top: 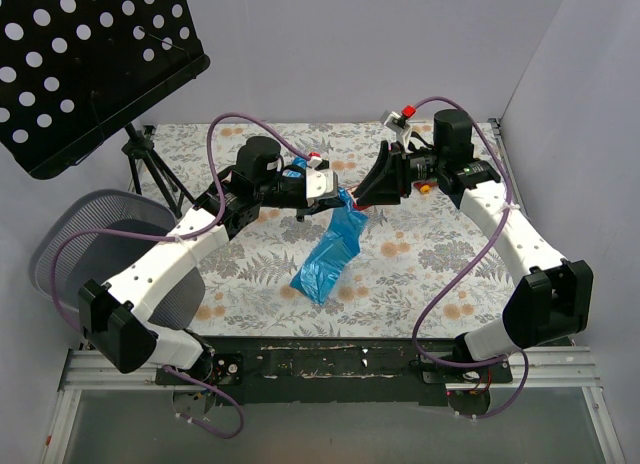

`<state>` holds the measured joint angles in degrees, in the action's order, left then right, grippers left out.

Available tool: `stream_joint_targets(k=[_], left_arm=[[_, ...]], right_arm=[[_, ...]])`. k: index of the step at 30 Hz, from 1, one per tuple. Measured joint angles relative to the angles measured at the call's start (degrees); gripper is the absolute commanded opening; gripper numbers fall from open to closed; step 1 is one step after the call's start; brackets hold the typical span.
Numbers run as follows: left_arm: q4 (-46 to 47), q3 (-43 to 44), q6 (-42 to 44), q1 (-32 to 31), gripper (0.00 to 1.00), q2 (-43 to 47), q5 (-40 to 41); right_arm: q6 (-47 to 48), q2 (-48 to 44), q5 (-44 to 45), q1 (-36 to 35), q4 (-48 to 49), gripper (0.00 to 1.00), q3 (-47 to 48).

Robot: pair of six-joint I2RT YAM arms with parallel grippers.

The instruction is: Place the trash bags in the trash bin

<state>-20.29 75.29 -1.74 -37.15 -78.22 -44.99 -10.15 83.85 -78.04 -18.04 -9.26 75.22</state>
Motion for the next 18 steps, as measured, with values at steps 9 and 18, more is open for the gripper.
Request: stream_joint_targets(k=[9,18], left_arm=[[0.0,0.0,0.4,0.0,0.00,0.0,-0.4],[-0.1,0.6,0.7,-0.2,0.00,-1.0,0.0]], right_arm=[[-0.7,0.0,1.4,-1.1,0.6,0.53,0.3],[-3.0,1.8,3.3,-4.2,2.3,0.19,3.1]])
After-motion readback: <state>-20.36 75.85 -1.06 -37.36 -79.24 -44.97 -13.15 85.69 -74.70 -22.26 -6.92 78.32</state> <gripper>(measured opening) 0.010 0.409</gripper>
